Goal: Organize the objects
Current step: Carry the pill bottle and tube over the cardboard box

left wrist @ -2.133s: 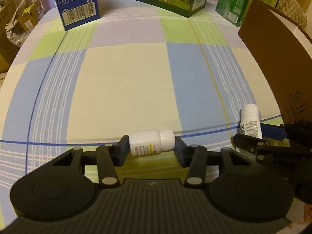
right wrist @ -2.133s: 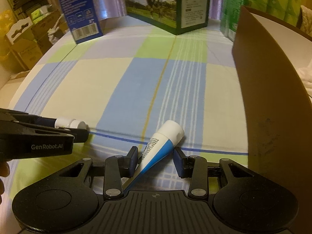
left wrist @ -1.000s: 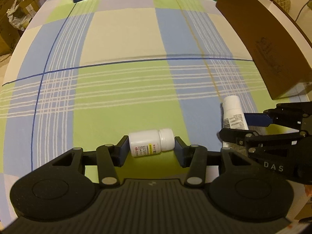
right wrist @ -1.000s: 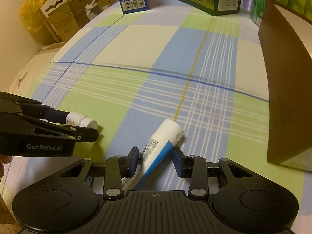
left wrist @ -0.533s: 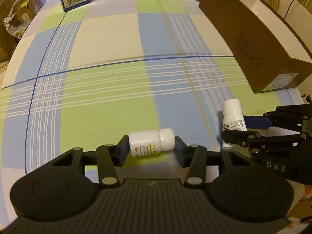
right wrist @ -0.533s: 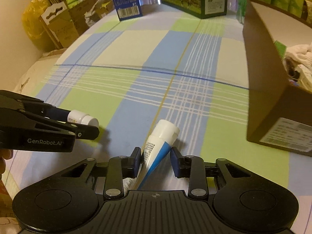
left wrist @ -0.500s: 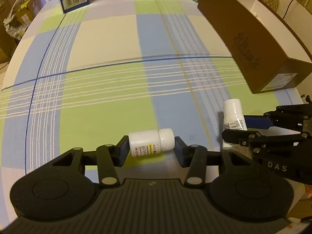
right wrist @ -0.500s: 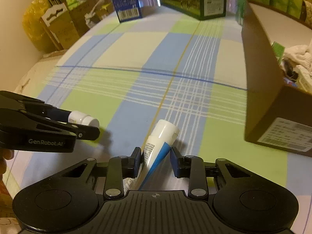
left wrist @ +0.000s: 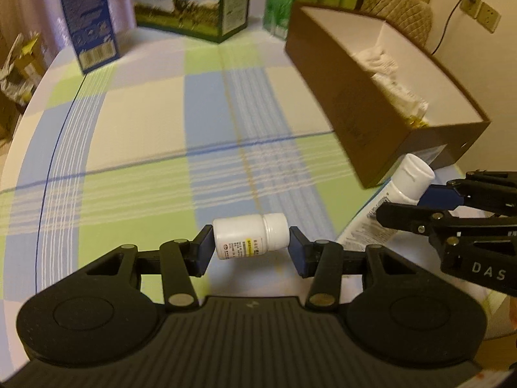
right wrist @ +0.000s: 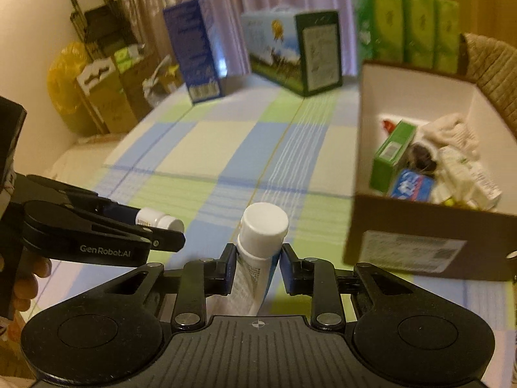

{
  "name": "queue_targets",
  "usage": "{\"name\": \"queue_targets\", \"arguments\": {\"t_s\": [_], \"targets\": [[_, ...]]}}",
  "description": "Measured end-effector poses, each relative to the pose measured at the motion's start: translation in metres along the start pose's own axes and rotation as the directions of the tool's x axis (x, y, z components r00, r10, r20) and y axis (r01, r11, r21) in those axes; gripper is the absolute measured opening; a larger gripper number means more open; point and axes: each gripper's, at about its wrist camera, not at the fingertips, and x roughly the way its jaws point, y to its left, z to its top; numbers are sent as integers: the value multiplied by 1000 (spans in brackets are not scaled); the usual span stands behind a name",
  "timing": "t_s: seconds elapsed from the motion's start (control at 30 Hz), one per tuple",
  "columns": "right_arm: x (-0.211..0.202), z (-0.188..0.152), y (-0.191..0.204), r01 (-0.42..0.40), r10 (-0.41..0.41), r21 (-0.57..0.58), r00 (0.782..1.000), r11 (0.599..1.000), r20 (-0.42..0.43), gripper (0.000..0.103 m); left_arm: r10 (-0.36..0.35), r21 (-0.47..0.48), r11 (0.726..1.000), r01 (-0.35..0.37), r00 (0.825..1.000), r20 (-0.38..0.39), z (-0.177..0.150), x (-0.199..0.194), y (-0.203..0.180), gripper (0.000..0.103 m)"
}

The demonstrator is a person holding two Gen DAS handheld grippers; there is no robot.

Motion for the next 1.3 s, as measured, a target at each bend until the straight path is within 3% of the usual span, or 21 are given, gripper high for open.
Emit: {"name": "queue_targets", "arguments": {"t_s": [0.27,0.53,0.8,0.97,1.3], "targets": [[-53,19,-26,-6,4,14,993,1000,118,25,-45,43,998,42,997,65,26,-15,-37,44],[-108,46,-64,25,-29,21,967,999,253,25,-99,98,992,86,985,141,59,-27,-79,44],[-135,70,-114,76,-85,40,942,996,324,25,-132,150,983,104,974,186,91,-21,-123,44],[-130,79,-145,120,-123,30,940,992,318,25,-133,165,981,104,975,180,106,-5,-146,44],[-90,71,-189,141,-135,-19,973,990,187,26,-133,183,977,111,984,117,120,34,-176,44]]}}
